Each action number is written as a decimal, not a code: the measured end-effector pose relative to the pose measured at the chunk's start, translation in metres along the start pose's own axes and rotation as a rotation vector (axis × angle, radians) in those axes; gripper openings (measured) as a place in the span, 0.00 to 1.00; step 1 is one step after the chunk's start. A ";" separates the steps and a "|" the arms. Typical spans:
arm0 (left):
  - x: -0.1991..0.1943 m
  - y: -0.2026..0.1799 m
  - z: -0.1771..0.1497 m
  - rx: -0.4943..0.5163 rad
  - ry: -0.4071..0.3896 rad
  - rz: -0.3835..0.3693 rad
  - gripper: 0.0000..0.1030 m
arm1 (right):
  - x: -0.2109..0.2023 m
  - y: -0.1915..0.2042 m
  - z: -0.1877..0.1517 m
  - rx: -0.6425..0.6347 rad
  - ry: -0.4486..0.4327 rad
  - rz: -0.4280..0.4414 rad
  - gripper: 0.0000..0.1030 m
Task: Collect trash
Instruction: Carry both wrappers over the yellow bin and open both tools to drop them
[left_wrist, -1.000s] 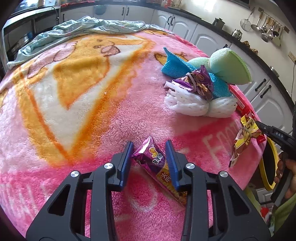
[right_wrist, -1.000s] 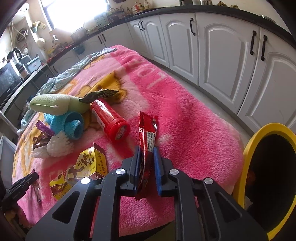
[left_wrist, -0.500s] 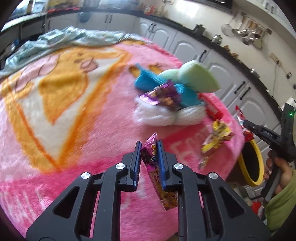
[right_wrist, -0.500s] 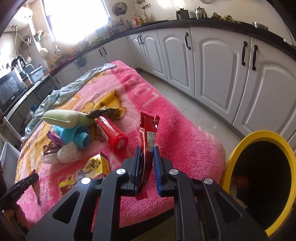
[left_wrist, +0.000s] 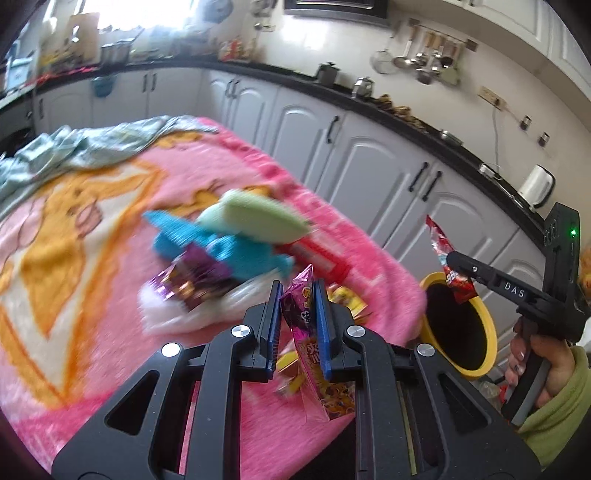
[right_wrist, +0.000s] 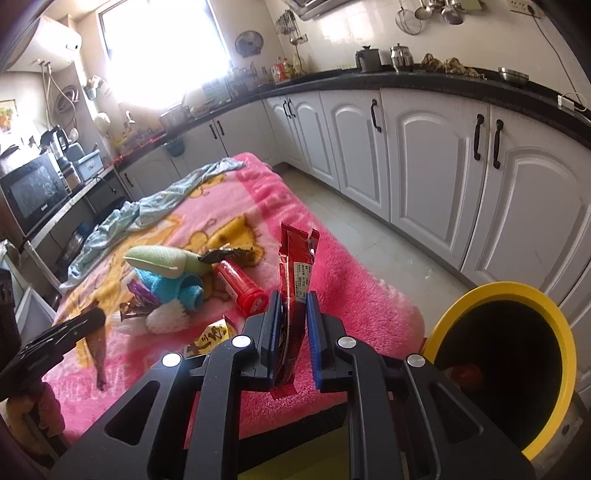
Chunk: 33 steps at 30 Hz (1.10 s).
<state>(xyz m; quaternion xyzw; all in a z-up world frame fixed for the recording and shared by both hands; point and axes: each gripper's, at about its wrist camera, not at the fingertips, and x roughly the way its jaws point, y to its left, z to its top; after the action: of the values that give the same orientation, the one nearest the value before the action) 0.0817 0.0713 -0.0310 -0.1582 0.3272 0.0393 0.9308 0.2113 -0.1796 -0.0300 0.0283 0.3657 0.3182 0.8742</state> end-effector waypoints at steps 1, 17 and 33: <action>0.002 -0.006 0.003 0.009 -0.003 -0.010 0.11 | -0.004 -0.002 0.000 0.002 -0.007 0.000 0.13; 0.027 -0.104 0.038 0.144 -0.042 -0.155 0.11 | -0.067 -0.051 -0.002 0.074 -0.112 -0.089 0.13; 0.055 -0.181 0.044 0.230 -0.029 -0.273 0.11 | -0.107 -0.118 -0.012 0.202 -0.190 -0.202 0.13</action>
<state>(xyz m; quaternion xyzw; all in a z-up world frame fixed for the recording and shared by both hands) 0.1834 -0.0875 0.0158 -0.0928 0.2917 -0.1230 0.9440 0.2096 -0.3380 -0.0058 0.1088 0.3126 0.1862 0.9251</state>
